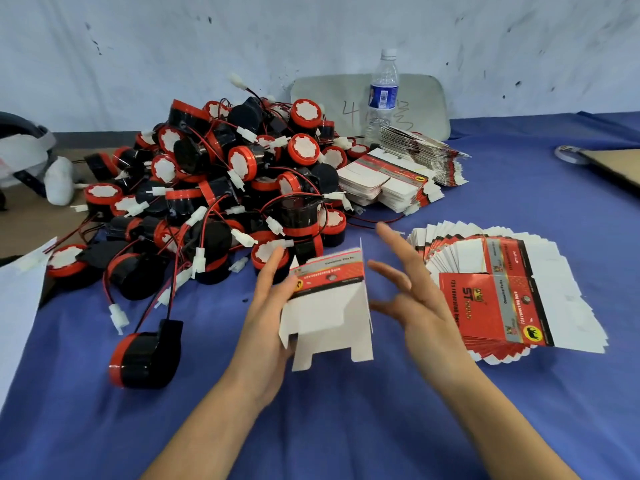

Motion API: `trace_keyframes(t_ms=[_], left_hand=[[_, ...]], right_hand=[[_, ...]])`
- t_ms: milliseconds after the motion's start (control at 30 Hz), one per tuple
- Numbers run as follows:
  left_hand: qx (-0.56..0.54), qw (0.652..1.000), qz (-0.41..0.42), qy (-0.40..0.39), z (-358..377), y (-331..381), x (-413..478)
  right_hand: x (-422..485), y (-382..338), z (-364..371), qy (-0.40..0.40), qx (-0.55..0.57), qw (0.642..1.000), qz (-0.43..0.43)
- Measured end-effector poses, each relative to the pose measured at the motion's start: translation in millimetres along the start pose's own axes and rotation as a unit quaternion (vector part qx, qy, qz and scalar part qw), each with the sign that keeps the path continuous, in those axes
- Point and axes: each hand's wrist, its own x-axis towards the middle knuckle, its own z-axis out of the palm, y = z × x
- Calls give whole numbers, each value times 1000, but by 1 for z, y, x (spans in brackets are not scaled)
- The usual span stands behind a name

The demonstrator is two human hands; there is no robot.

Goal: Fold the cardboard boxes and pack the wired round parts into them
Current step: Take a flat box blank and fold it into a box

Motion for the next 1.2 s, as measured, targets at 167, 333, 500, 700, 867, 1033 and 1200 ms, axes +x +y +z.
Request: trace_keyframes(t_ms=[167, 333, 500, 700, 867, 1033, 1200], left_hand=[[21, 999, -25, -10, -8, 9, 1], [42, 996, -57, -45, -9, 16, -1], [243, 967, 40, -67, -8, 0, -2], [341, 922, 183, -27, -11, -3, -5], [133, 961, 224, -92, -1, 2, -11], [98, 967, 230, -56, 2, 2, -13], [131, 962, 238, -25, 8, -1, -21]], right_hand=[[0, 1, 4, -93, -222, 965, -101], [-3, -8, 10, -53, -81, 995, -33], [-3, -6, 12, 44, 128, 988, 76], [-2, -6, 14, 42, 208, 970, 114], [-7, -12, 17, 0, 133, 990, 38], [-10, -15, 22, 2, 99, 995, 0], [-14, -13, 29, 35, 122, 992, 1]])
